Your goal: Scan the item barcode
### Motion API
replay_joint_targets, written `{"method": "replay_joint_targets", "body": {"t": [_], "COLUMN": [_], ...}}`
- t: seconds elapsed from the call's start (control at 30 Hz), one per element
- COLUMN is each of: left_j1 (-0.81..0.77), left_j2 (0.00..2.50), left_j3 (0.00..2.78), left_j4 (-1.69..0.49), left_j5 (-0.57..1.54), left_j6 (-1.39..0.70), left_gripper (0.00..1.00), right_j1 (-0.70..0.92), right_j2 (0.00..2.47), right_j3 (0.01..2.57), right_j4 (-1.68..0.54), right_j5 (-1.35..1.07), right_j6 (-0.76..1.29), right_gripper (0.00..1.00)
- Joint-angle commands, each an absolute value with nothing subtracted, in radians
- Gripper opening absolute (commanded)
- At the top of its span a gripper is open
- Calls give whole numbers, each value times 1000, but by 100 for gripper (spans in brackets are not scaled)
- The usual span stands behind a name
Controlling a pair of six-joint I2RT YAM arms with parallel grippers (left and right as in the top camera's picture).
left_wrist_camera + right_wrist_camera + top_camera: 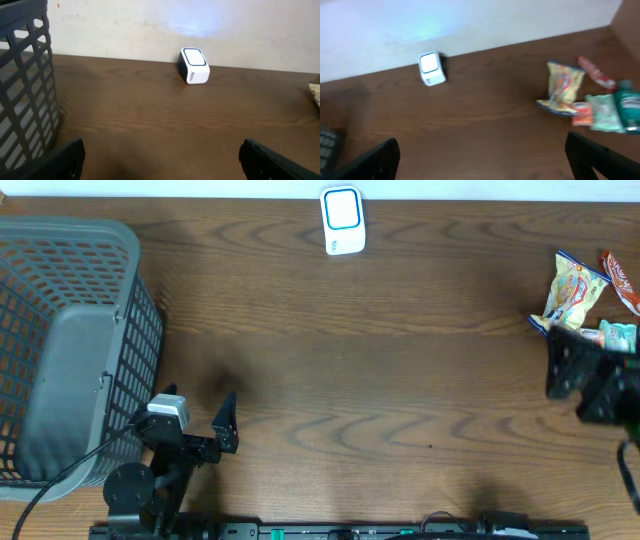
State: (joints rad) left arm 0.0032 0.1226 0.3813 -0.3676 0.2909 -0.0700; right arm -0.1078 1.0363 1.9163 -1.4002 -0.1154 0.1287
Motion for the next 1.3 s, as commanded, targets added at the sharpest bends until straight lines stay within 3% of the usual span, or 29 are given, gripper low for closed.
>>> {"method": "replay_joint_targets", "body": {"t": [0.0, 0.4, 0.6, 0.87, 1.27], "left_j1": [1, 1, 1, 1, 1], "left_j2": [121, 121, 121, 121, 121], "left_j3": [381, 381, 381, 381, 381], "left_j4": [-366, -366, -366, -366, -366], "left_j5": [306, 306, 306, 306, 306], "left_j6": [-56, -56, -56, -56, -56], "left_gripper": [98, 98, 98, 98, 98], "right_j1": [-97, -97, -61, -38, -38], "right_j2": [977, 408, 213, 58, 5], "right_j3": [1833, 870, 526, 260, 71], "right_j4": [-1377, -570, -260, -54, 9], "right_j5": [-58, -220, -240, -226, -132], "right_j6": [-11, -65, -82, -84, -83], "right_gripper": [99, 99, 99, 99, 99]}}
